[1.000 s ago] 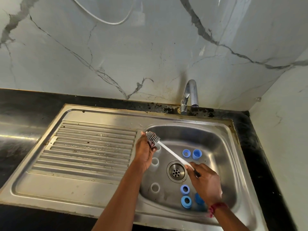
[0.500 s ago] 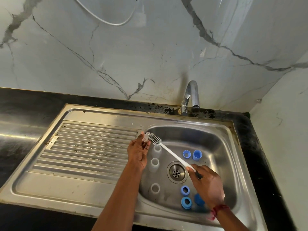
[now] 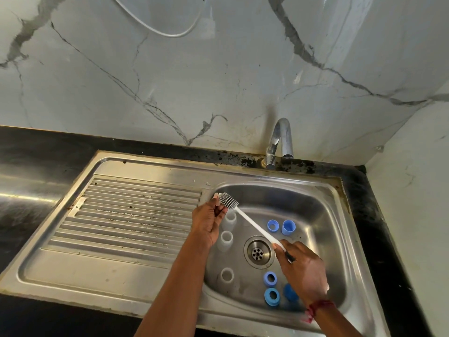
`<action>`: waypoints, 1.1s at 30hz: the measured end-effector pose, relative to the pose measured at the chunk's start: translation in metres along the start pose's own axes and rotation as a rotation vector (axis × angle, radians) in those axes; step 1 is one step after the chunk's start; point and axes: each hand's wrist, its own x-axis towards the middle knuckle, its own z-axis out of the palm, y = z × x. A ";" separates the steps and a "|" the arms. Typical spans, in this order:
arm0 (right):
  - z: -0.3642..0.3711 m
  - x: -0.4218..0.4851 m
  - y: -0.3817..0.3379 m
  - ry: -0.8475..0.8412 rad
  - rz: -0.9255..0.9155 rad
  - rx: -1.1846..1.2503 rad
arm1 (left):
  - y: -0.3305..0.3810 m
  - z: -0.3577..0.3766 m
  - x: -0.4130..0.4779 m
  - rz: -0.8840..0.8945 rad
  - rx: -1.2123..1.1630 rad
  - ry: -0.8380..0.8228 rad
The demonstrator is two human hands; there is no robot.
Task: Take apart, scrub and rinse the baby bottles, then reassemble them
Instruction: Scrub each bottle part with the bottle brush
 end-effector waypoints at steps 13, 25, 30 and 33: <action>-0.005 0.008 -0.008 -0.014 0.063 -0.032 | -0.014 -0.012 0.002 0.390 0.531 -0.169; -0.008 0.012 -0.009 -0.037 0.085 0.007 | 0.018 -0.023 0.009 0.827 1.367 -0.258; -0.006 0.008 -0.005 -0.092 0.103 0.000 | 0.020 -0.021 0.008 0.947 1.355 -0.109; -0.004 0.002 -0.006 -0.089 0.105 0.014 | 0.018 -0.018 0.010 0.992 1.317 0.034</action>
